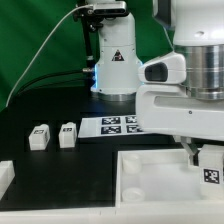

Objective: Assemble one leg

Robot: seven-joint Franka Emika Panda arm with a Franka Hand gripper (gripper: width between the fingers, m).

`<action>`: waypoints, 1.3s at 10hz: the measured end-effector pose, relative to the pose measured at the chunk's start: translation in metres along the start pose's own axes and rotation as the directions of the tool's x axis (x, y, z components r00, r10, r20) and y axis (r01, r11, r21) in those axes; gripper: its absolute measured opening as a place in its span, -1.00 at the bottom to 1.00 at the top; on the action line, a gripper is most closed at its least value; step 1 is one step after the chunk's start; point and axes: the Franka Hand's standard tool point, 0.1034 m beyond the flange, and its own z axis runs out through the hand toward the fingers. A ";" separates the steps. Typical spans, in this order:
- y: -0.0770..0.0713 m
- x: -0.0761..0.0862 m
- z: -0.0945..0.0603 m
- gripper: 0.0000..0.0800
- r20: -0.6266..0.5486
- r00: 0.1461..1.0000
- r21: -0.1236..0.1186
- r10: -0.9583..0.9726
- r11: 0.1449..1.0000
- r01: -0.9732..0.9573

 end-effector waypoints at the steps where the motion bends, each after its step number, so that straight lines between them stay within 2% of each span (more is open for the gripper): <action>1: -0.002 -0.001 0.000 -0.27 0.023 0.974 0.000 0.227 0.974 -0.227; 3: -0.004 -0.002 0.001 -0.27 0.063 0.824 0.031 0.563 0.824 -0.566; 4: -0.004 -0.002 0.001 -0.27 0.075 0.694 0.039 0.716 0.693 -0.720; 5: -0.004 -0.001 0.001 -0.27 0.078 0.625 0.034 0.776 0.625 -0.780; 7: -0.005 -0.001 0.001 -0.27 0.082 0.548 0.032 0.832 0.547 -0.836; 9: -0.004 -0.001 0.001 -0.27 0.091 0.470 0.042 0.878 0.468 -0.883; 10: -0.004 -0.002 0.001 -0.27 0.089 0.475 0.052 0.875 0.472 -0.880; 11: -0.004 -0.002 0.001 -0.14 0.088 0.498 0.054 0.863 0.495 -0.867; 12: -0.004 -0.002 0.002 0.20 0.087 0.511 0.055 0.855 0.508 -0.859; 13: -0.004 -0.004 0.002 0.20 0.085 0.530 0.060 0.844 0.526 -0.848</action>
Offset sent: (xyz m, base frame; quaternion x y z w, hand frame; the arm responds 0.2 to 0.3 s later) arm 0.0316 0.0217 0.0167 0.1916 0.0089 0.5134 0.8364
